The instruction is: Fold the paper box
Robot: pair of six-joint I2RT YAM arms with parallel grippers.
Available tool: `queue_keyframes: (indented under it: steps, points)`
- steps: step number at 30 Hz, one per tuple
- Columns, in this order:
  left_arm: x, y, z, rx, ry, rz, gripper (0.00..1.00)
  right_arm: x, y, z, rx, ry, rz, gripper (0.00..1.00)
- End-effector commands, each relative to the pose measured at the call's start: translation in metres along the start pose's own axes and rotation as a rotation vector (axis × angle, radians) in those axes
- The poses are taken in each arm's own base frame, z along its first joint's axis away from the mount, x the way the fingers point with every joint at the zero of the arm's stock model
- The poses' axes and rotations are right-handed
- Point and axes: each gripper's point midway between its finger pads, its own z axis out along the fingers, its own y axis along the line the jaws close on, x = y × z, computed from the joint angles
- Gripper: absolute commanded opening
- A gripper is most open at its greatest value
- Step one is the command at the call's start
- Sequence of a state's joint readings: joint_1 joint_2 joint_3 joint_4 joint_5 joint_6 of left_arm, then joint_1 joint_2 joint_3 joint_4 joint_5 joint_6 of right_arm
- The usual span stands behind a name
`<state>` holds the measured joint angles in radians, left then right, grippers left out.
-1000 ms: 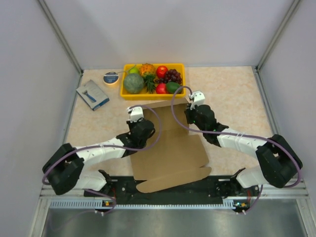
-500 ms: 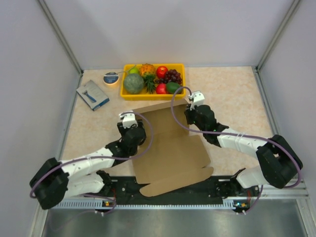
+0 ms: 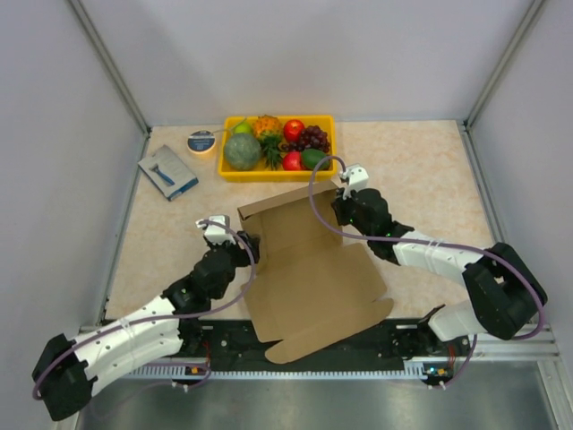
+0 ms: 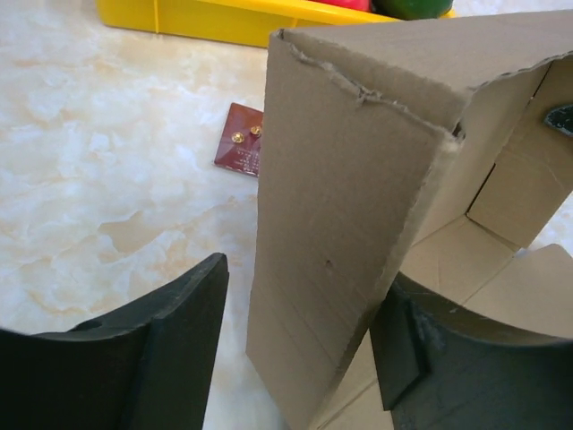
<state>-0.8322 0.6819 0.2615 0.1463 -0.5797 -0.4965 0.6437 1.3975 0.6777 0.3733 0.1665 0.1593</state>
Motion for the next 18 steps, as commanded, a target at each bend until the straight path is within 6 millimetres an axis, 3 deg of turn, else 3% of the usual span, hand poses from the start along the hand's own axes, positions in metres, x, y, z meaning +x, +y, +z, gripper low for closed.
queue_keyframes:
  steps: [1,4,5,7,8,10,11,12,13,14,16,17,18]
  points:
    - [0.001,-0.003,-0.001,0.028,0.011,0.027,0.61,-0.035,0.005,0.005,-0.02,-0.09,0.032,0.0]
    - [0.0,0.003,0.005,-0.033,0.014,0.035,0.59,-0.036,0.006,0.003,-0.027,-0.095,0.039,0.0]
    - [0.007,0.014,0.008,-0.109,0.039,0.052,0.58,-0.038,0.007,0.002,-0.029,-0.104,0.044,0.0]
    - [-0.003,0.014,0.014,-0.168,0.037,0.065,0.48,-0.039,0.006,0.0,-0.028,-0.113,0.052,0.0]
    - [0.011,0.023,0.018,-0.231,0.096,0.105,0.46,-0.041,0.006,-0.001,-0.028,-0.121,0.06,0.0]
    - [-0.001,0.025,0.026,-0.316,0.072,0.122,0.37,-0.042,0.005,-0.003,-0.021,-0.139,0.072,0.0]
    - [0.01,0.032,0.033,-0.376,0.097,0.166,0.33,-0.044,0.006,-0.004,-0.026,-0.15,0.09,0.0]
    - [-0.007,0.035,0.038,-0.456,0.034,0.182,0.24,-0.043,0.008,-0.005,-0.039,-0.165,0.1,0.0]
    - [-0.01,0.039,0.042,-0.51,0.019,0.208,0.2,-0.047,0.011,-0.007,-0.057,-0.183,0.106,0.0]
    - [0.0,0.048,0.049,-0.605,0.015,0.245,0.15,-0.046,0.012,-0.007,-0.065,-0.191,0.11,0.0]
    - [-0.018,0.058,0.045,-0.791,0.007,0.33,0.0,-0.046,0.015,-0.009,-0.075,-0.203,0.114,0.0]
    - [0.001,0.061,0.056,-0.853,0.006,0.295,0.0,-0.046,0.015,-0.01,-0.077,-0.207,0.119,0.0]
    - [-0.008,0.052,0.065,-0.878,-0.002,0.284,0.0,-0.046,0.017,-0.01,-0.084,-0.206,0.12,0.0]
